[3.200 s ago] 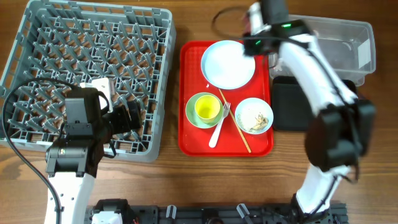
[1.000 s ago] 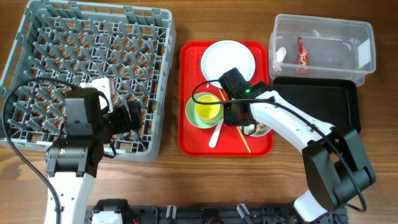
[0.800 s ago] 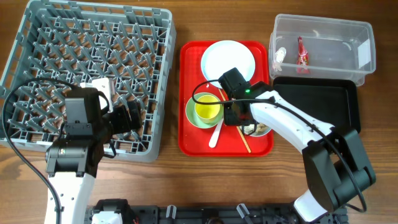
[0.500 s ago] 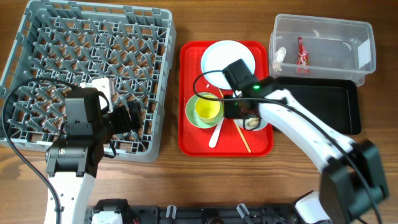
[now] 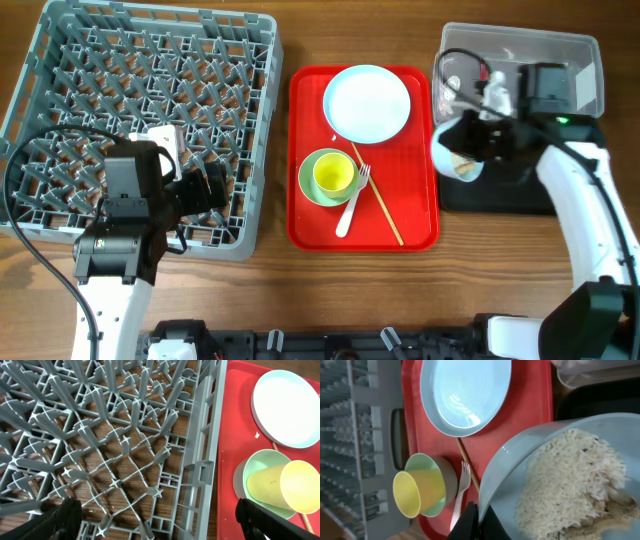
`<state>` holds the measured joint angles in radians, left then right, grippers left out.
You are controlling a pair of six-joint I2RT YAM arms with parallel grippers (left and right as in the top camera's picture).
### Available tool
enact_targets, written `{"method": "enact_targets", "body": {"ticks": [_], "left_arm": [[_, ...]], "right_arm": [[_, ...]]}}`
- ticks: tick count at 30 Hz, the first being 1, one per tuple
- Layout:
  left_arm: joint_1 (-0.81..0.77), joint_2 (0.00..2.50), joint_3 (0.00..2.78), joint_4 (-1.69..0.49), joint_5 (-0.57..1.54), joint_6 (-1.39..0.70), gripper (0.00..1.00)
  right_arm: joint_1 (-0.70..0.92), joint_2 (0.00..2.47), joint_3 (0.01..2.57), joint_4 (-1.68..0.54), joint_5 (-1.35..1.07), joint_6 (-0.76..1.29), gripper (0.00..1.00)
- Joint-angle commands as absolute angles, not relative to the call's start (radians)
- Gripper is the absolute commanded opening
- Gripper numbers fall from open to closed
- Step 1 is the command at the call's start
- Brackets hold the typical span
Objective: Sort waste into correct bins and load items into the dishwasher rack
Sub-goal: 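Tip the blue bowl over the black tray to dump the rice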
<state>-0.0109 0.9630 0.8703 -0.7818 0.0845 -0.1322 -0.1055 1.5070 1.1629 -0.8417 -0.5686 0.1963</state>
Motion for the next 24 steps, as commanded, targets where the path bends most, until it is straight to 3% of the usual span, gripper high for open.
{"method": "enact_targets", "body": {"ticks": [1, 15, 24], "left_arm": [[-0.004, 0.962, 0.891, -0.780, 0.101, -0.120, 1.00], [-0.004, 0.962, 0.891, -0.780, 0.101, -0.120, 1.00], [-0.004, 0.962, 0.891, -0.780, 0.101, -0.120, 1.00]], "right_arm": [[-0.210, 1.538, 1.105, -0.833, -0.795, 0.076, 0.04], [-0.494, 1.861, 1.071, -0.776, -1.410, 0.066, 0.04], [-0.672, 1.870, 1.071, -0.595, -1.583, 0.357, 0.04]]}}
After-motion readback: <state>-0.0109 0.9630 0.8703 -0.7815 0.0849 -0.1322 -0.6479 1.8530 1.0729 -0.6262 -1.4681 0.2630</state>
